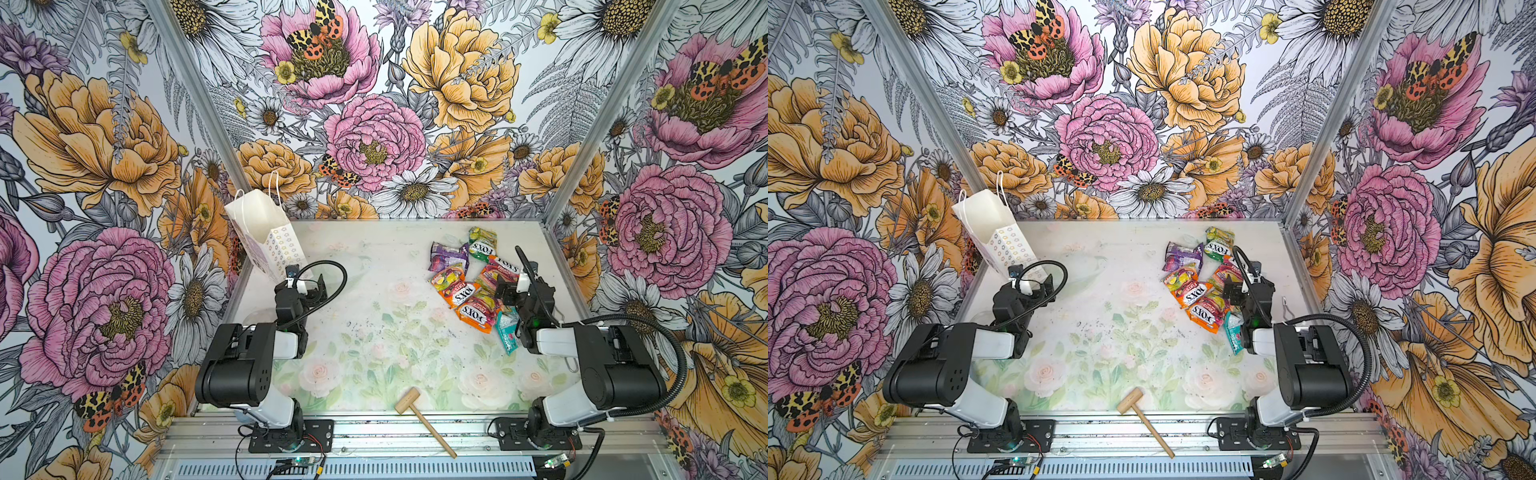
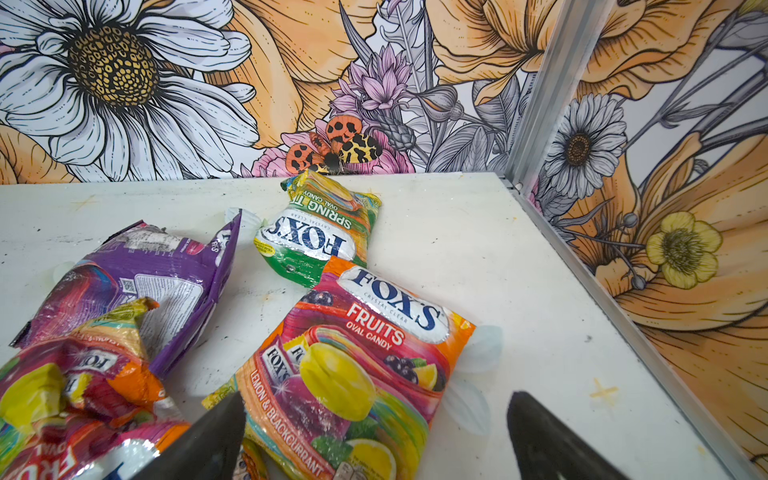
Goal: Place the snacks into the paper bag
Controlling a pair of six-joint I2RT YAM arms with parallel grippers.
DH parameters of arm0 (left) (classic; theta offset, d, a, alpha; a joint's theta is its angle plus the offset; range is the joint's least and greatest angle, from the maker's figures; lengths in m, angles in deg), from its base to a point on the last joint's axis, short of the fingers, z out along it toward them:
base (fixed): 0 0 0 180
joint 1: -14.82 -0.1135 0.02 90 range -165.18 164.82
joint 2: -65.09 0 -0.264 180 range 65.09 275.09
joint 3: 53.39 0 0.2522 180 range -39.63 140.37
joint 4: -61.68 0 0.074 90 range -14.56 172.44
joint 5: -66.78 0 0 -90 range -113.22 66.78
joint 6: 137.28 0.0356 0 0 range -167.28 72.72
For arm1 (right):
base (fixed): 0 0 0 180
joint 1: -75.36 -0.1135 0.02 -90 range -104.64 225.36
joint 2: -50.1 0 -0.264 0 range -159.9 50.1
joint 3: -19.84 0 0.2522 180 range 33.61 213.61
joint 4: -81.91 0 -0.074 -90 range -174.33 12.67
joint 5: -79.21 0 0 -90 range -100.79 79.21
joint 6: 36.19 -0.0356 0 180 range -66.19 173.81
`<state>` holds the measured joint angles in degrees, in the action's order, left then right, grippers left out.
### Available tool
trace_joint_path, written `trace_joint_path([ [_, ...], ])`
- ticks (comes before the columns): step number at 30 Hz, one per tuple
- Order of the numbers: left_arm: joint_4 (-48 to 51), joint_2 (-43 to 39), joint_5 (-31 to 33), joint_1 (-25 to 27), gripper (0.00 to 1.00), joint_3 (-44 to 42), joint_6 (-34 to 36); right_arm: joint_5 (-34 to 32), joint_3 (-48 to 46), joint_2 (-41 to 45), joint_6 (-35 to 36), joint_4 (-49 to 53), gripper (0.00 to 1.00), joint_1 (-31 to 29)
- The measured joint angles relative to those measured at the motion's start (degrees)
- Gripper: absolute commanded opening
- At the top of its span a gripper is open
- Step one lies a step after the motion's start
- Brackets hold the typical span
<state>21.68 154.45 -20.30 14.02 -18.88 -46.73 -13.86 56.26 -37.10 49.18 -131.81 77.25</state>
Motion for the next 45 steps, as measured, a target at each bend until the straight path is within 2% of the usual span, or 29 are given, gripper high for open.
trace_joint_path([
  [5,0.00,0.00,-0.55,-0.68,0.99,0.00,-0.15,0.00,0.00,0.00,0.00,0.00,0.97,0.00],
  [11,0.74,-1.16,5.27,2.99,0.99,-0.04,0.13,0.00,0.00,0.07,0.24,0.90,0.95,-0.48],
  [14,3.17,-5.53,8.37,4.46,0.99,-0.07,0.94,-0.22,0.48,0.55,0.22,3.58,0.95,-0.59],
  [20,10.69,-20.04,12.85,6.84,0.99,-0.04,0.96,-0.22,3.87,4.96,0.22,11.91,0.95,-0.61],
  [23,18.99,-28.50,15.06,7.98,0.99,0.98,-2.01,0.09,7.54,8.52,-0.09,19.08,0.95,-0.61],
  [27,33.66,-38.58,17.68,9.11,0.99,6.71,-7.96,2.99,14.40,13.18,-0.90,29.35,0.95,-0.87],
  [33,52.57,-46.71,24.26,10.12,0.99,17.07,-17.94,11.08,28.92,14.16,-1.75,45.81,0.95,-1.36],
  [39,70.75,-44.26,31.52,10.10,0.99,30.27,-29.77,20.98,42.32,10.25,-1.95,59.25,0.95,-3.72],
  [45,83.49,-35.74,35.17,8.85,0.99,42.75,-37.38,24.70,48.92,5.44,-1.86,67.45,0.95,-8.87],
])
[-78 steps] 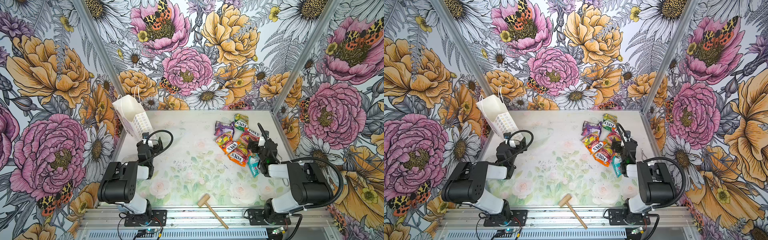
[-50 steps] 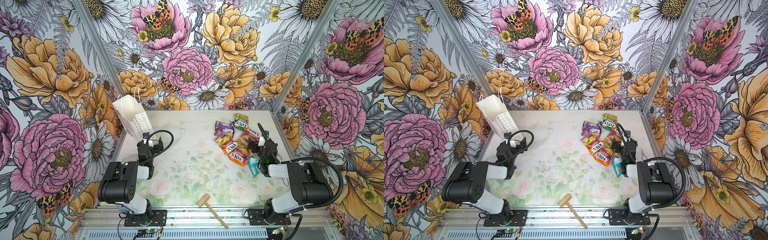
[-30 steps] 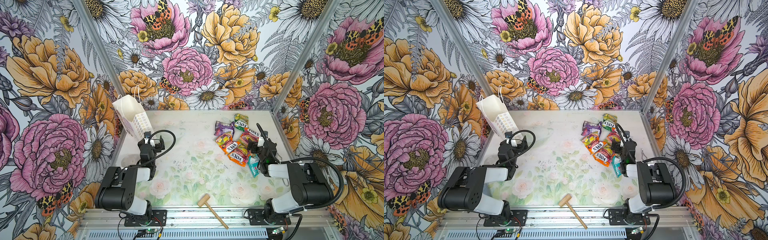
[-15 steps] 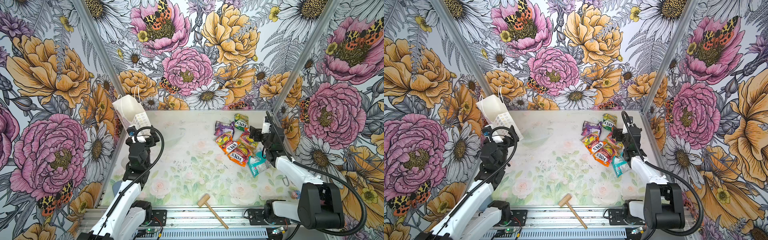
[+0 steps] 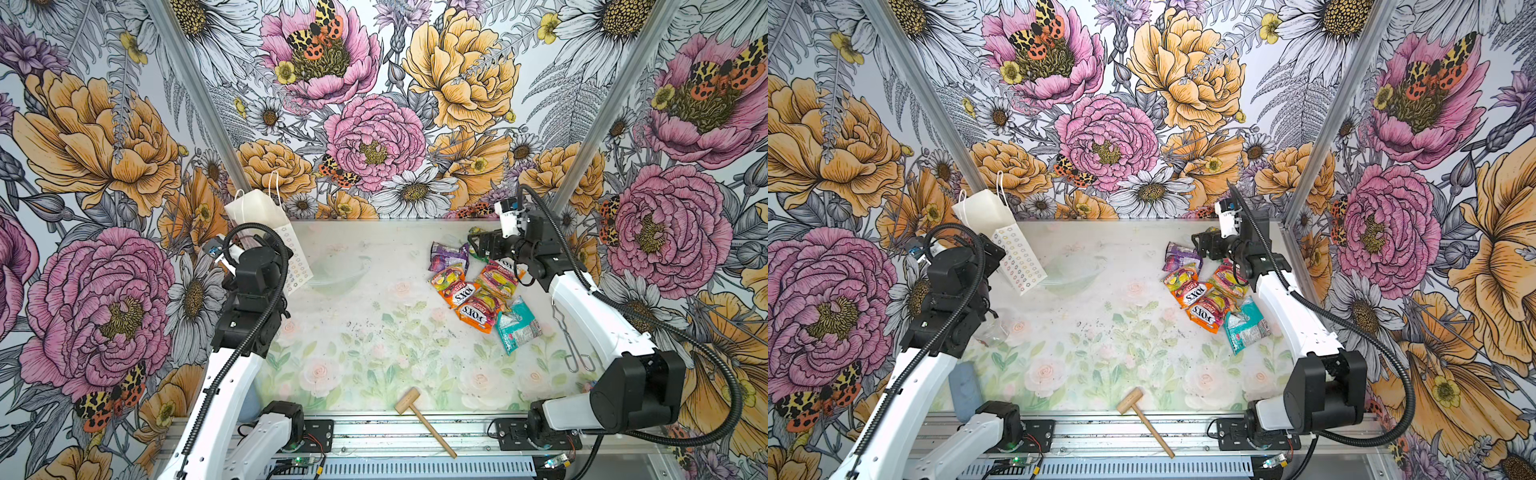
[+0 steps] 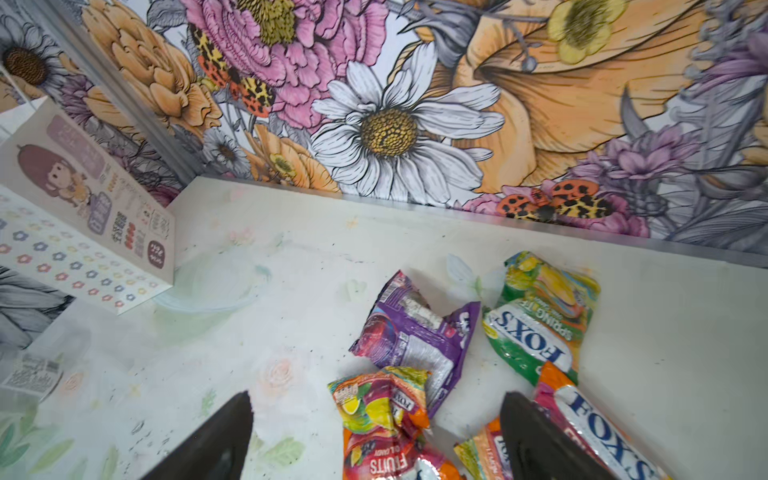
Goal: Place the snacks into the paper bag
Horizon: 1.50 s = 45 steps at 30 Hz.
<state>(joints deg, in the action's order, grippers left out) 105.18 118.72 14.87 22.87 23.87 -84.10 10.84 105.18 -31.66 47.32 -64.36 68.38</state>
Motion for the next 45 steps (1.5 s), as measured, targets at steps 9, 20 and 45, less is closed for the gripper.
trace_joint_path([
  [9,7.30,10.29,1.18,-0.61,0.99,8.57,-2.21,1.42,5.09,-4.28,-1.22,4.09,0.95,-2.29],
  [20,9.94,12.09,1.55,-4.87,0.99,11.74,-2.93,1.55,14.56,-9.49,-3.15,6.56,0.95,-6.62],
  [45,12.50,16.28,1.55,-4.90,0.99,17.59,-3.78,-1.03,17.84,-11.76,-3.48,11.08,0.95,-7.10],
])
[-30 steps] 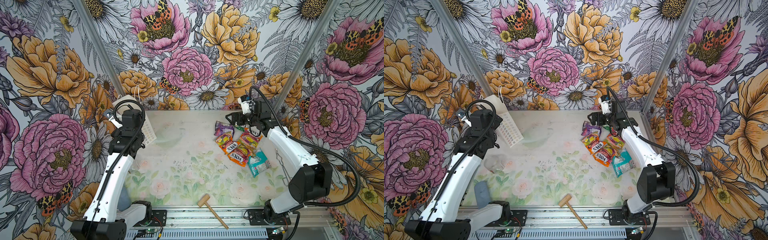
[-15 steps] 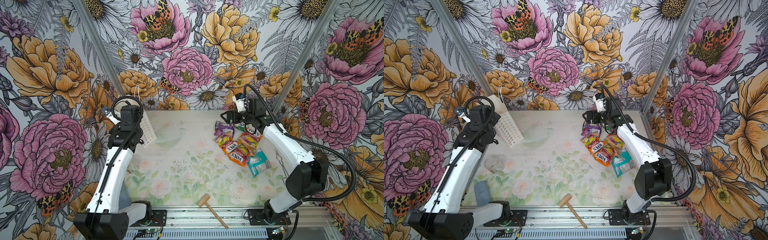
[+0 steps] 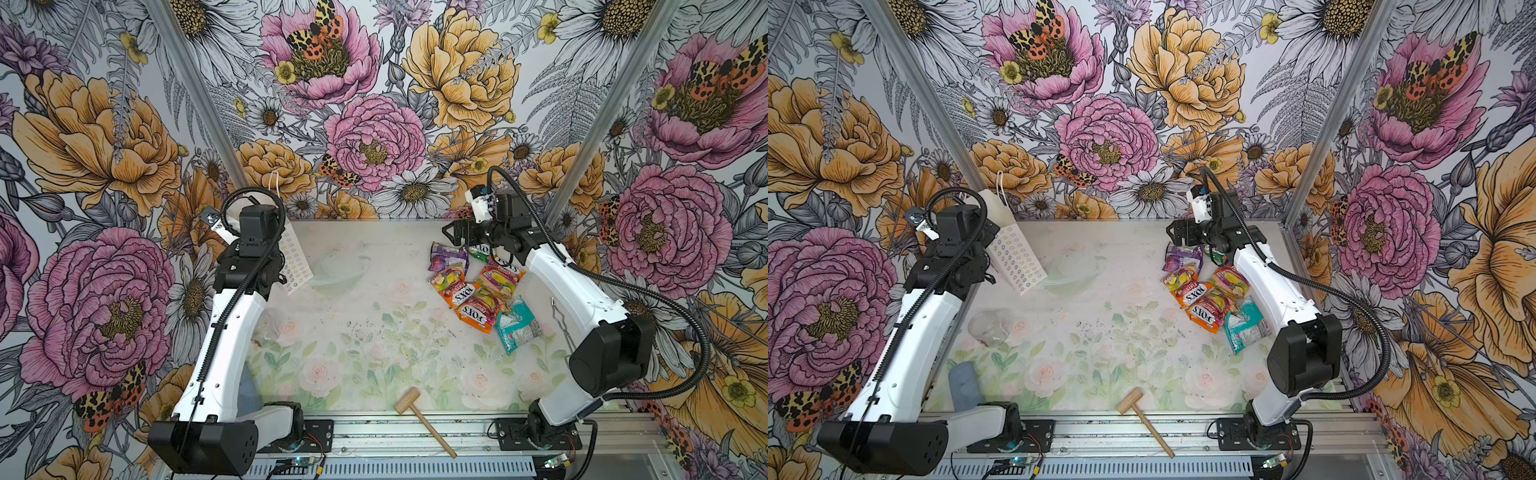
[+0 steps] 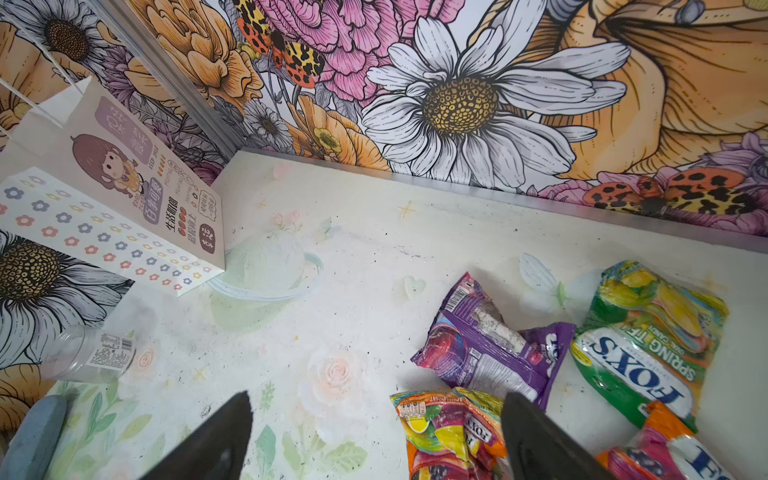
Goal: Place the snacks into the paper bag
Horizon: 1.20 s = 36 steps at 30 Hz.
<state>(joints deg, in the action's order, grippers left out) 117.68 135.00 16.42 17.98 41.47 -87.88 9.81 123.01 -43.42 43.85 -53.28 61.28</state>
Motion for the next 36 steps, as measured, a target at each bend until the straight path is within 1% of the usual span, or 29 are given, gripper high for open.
trace_joint_path([
  [7,1.51,0.07,-0.02,-0.42,0.99,1.16,0.00,-0.44,0.00,0.00,0.20,0.55,0.95,0.00],
  [14,3.76,0.07,-0.37,-3.10,0.99,1.95,-0.02,-0.85,0.00,0.00,0.59,1.55,0.95,0.00],
  [17,4.72,0.44,-1.57,-4.37,0.99,2.49,-0.02,-0.87,0.00,0.00,0.66,1.79,0.95,0.00],
  [28,6.95,4.98,-4.04,-6.36,0.99,5.03,0.02,-1.53,-0.04,-1.22,2.54,3.04,0.95,0.00],
  [36,7.32,8.94,-5.42,-6.45,0.99,7.82,0.02,-2.40,-0.85,-1.33,4.09,3.52,0.96,0.00],
])
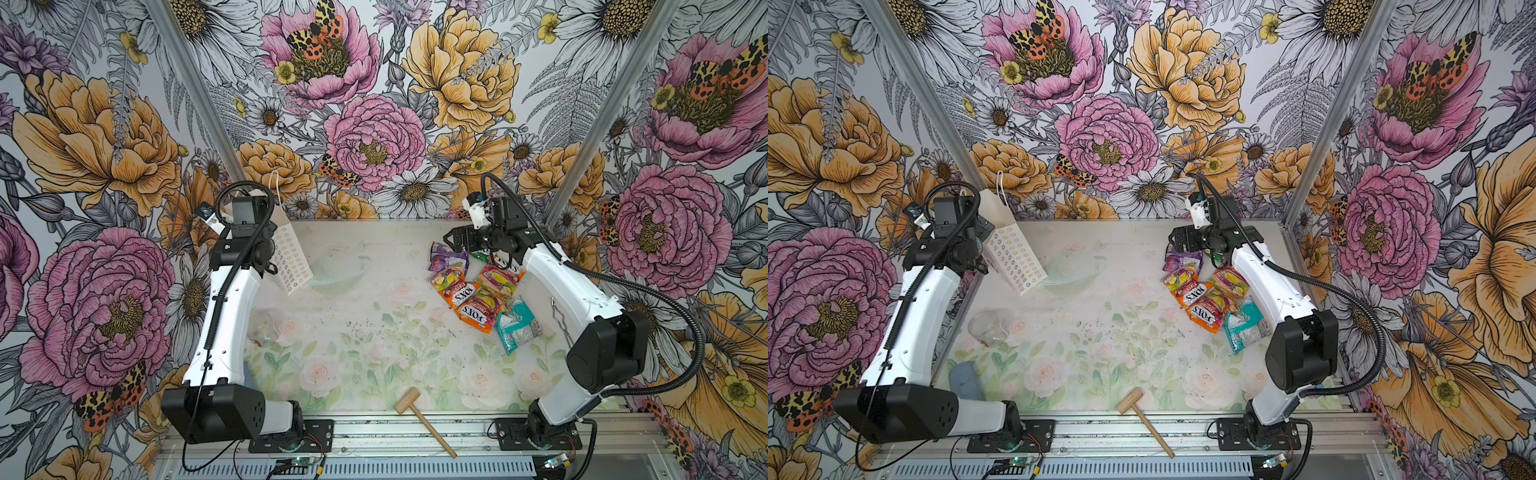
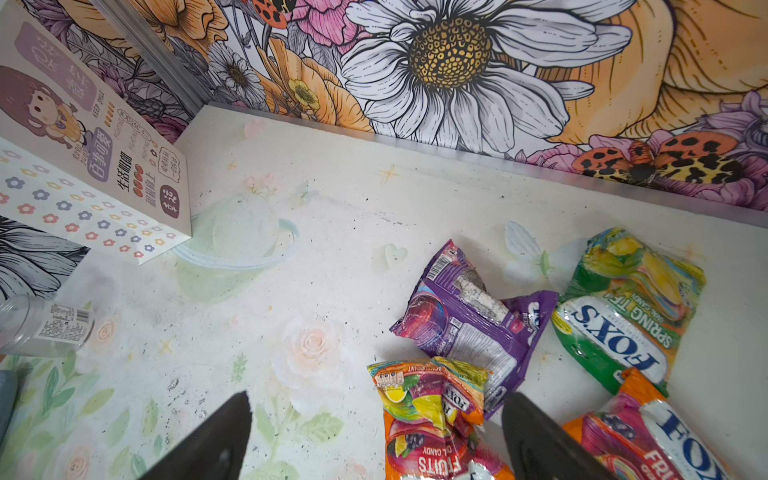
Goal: Place the snacks into the paper bag
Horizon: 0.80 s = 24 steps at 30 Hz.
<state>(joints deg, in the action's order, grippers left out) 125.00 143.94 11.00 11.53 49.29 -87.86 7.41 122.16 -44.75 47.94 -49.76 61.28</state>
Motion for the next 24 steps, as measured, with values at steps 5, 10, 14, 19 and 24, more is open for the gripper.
trace_joint_path([
  [5,0.00,1.01,0.00,0.04,0.99,0.44,0.07,-0.20,-0.70,-0.02,0.85,0.57,0.96,0.02],
  [10,0.00,3.15,-0.22,0.04,0.99,1.18,0.44,-0.17,-0.76,-0.17,0.87,0.61,0.96,0.02],
  [14,0.07,4.79,-0.28,0.04,0.99,1.31,0.46,-0.17,-0.76,-0.33,0.87,0.83,0.96,0.02],
  [19,0.20,6.78,-0.96,-0.35,0.99,2.47,0.74,-0.24,-0.76,-0.50,0.87,1.09,0.96,0.00],
  [24,0.15,7.87,-2.49,-1.97,0.99,3.85,1.57,-0.63,-0.76,-0.55,0.87,1.25,0.96,0.00],
])
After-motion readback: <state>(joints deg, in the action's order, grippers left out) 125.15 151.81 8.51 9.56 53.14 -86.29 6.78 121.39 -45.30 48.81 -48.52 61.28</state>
